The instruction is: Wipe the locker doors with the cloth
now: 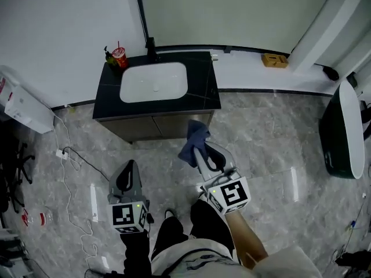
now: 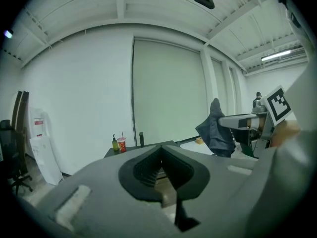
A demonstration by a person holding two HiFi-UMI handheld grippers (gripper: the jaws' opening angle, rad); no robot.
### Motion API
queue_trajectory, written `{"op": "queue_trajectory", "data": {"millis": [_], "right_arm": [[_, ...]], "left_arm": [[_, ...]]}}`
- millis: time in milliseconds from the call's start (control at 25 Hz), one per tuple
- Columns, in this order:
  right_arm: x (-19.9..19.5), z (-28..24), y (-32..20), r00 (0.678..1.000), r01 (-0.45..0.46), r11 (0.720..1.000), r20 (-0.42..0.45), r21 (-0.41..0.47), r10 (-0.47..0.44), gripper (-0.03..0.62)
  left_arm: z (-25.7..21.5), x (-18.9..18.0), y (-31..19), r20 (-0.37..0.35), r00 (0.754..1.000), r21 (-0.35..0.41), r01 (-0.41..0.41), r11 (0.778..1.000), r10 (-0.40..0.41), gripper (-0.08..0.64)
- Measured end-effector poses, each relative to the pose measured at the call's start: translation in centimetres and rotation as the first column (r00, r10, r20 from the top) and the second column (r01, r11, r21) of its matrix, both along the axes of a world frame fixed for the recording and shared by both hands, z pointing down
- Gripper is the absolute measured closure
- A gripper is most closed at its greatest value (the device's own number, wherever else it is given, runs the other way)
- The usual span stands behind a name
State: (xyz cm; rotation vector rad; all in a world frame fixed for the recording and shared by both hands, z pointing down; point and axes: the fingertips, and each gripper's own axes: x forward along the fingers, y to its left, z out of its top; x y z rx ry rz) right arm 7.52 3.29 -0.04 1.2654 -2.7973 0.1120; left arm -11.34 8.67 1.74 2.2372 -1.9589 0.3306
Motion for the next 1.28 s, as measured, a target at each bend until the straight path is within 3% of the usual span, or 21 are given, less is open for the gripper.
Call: {"op": "queue_trajectory", "data": {"millis": [320, 600, 960, 1280], "right_arm": [[-0.3, -4.1, 6.6, 0.987, -0.144, 0.99, 0.068, -0.01, 0.144, 0.526], [0.6, -6.7, 9.5, 0.98, -0.19, 0.981, 0.064, 0.03, 0.188, 0.526], [3.3, -8.3, 10.4, 0.978, -0.203, 0.978, 0.055, 0.054, 0.2, 0.531], [3.0, -8.4, 10.5, 0.983, -0.185, 0.98, 0.025, 0.075, 0.184, 0.538]], "left_arm": [[-4.3, -0.2, 4.5, 0.003, 0.991, 0.037, -0.132, 0.991, 0.132, 0.558], [-6.0, 0.1, 6.9, -0.017, 0.99, 0.051, -0.141, 0.989, 0.142, 0.558], [-8.0, 3.1, 7.7, -0.011, 0.989, 0.08, -0.146, 0.986, 0.147, 0.558], [-8.3, 5.4, 7.7, -0.001, 0.984, 0.092, -0.177, 0.98, 0.178, 0.558]]}}
